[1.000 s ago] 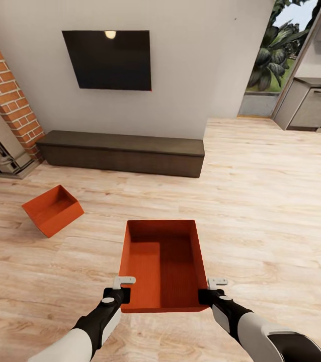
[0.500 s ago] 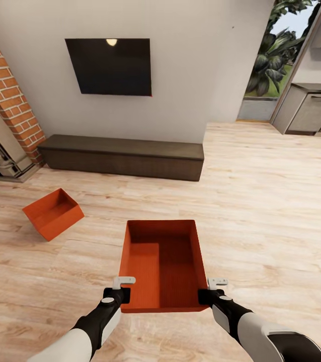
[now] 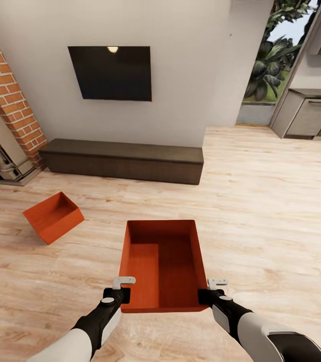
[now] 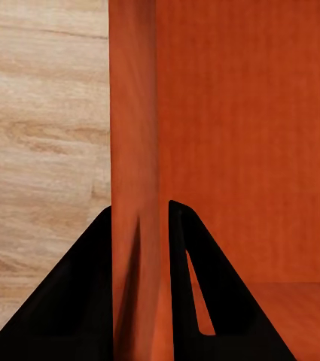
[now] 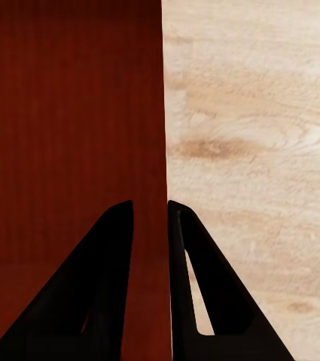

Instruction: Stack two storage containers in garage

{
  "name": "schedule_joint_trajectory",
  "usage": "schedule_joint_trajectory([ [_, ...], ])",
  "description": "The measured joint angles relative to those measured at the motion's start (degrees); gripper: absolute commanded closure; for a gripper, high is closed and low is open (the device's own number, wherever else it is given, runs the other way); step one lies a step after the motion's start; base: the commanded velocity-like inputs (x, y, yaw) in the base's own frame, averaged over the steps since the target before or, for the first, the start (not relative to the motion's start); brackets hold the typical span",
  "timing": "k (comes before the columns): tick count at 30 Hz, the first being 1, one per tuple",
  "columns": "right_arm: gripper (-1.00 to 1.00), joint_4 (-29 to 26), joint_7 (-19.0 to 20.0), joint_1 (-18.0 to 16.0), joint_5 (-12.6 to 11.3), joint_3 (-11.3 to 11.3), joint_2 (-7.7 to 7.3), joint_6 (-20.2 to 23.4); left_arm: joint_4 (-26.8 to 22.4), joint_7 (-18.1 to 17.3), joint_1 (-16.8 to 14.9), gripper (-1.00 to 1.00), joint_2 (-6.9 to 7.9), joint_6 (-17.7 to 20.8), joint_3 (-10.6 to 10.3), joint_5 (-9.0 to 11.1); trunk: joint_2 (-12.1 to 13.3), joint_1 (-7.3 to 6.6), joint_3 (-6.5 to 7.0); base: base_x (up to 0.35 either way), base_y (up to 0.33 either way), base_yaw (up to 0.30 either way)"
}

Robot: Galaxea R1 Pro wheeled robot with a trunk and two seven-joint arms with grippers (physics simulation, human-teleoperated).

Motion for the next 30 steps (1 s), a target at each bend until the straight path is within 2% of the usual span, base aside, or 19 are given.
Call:
schedule_joint_trajectory([
  [30, 1.00, -0.02, 0.00, 0.00, 0.03, 0.00, 0.00, 0.06, 0.02, 0.04, 0.01, 1.00, 0.01, 0.00, -0.08, 0.13, 0.01, 0.00, 2.78, 0.000, 0.000, 0.000],
])
